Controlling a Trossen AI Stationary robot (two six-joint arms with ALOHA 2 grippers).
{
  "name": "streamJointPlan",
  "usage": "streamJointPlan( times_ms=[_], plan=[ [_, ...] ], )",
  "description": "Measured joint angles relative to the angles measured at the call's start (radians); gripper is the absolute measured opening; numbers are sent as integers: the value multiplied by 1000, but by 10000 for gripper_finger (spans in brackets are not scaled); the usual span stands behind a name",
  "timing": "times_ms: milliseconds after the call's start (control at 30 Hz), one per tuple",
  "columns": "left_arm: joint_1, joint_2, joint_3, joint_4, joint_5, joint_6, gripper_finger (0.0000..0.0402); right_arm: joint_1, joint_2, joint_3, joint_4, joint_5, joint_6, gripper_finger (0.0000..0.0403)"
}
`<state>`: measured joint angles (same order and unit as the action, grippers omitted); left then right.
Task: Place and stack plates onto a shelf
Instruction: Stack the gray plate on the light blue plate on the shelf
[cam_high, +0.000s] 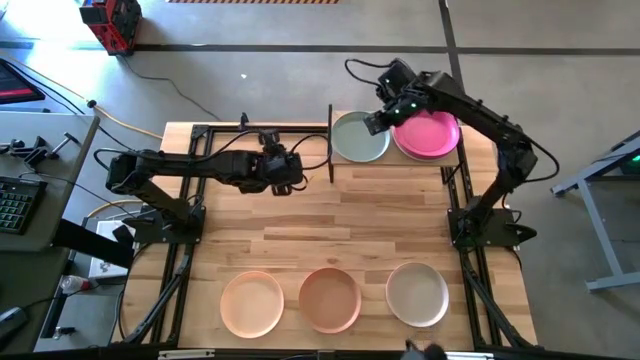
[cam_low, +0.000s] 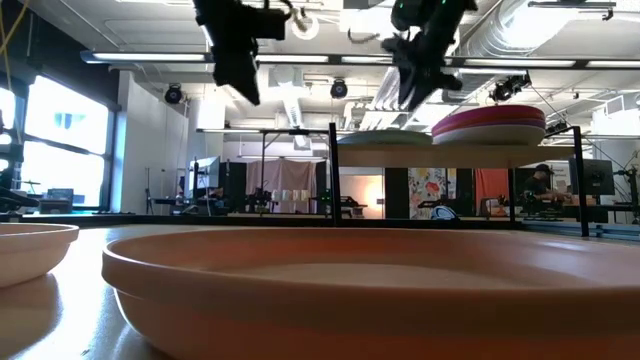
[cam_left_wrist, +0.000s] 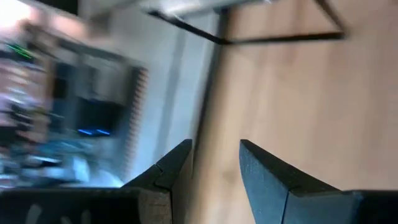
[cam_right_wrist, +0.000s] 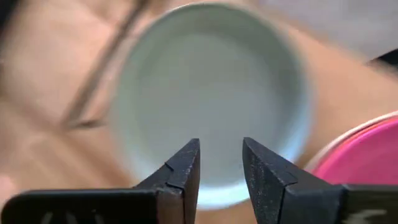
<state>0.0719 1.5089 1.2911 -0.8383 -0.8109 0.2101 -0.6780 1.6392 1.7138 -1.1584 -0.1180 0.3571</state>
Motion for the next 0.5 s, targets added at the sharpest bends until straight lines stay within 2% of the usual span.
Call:
streamJointPlan(
  times_ms=[100, 200, 300, 500],
  plan=[
    [0, 0, 0, -86, 122, -147, 119, 64, -42, 0, -13, -75, 73, 99],
    [0, 0, 0, -137, 225, -235, 119, 161, -65, 0, -34, -90, 145, 99],
    [-1, 0, 0, -159, 267, -279, 119, 277, -70, 0, -72, -87, 220, 99],
    [-1, 0, 0, -199, 323, -335, 119, 529, -70, 0, -176, 9, 407, 99]
  ],
)
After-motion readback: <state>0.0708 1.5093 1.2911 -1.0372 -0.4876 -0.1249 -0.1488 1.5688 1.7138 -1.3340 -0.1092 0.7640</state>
